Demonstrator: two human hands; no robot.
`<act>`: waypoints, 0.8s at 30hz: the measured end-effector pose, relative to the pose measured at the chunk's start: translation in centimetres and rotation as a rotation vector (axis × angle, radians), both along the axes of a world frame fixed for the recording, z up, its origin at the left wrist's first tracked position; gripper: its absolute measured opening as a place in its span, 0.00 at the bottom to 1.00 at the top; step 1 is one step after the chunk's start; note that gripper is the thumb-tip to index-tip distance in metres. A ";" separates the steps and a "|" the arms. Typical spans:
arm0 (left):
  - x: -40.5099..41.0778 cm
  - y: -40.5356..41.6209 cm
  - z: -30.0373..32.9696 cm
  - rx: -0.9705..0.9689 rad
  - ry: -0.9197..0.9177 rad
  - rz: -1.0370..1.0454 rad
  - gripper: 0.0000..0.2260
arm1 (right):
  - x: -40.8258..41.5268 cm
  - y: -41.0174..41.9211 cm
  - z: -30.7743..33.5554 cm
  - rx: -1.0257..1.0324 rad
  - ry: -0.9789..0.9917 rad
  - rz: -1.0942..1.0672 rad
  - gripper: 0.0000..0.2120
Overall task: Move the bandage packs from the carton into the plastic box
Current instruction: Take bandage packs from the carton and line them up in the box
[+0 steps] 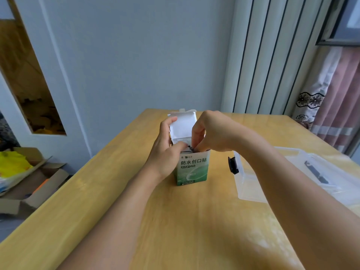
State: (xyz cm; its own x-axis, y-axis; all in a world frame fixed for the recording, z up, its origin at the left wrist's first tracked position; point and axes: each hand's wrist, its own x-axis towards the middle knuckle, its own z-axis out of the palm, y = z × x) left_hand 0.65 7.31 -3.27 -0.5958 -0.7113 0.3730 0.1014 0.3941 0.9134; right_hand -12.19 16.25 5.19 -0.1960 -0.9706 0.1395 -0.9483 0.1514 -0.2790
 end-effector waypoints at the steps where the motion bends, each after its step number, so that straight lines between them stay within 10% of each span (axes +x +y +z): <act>1: -0.1 -0.1 -0.2 0.001 -0.008 0.012 0.26 | 0.1 0.0 0.0 -0.008 0.005 0.000 0.11; 17: -1.1 0.3 -0.2 -0.016 0.081 0.198 0.26 | -2.8 0.9 1.4 -0.283 -0.328 -0.111 0.09; 24: -0.3 0.9 0.6 -0.441 0.296 0.566 0.23 | -3.9 2.9 3.0 -0.424 -0.484 -0.124 0.09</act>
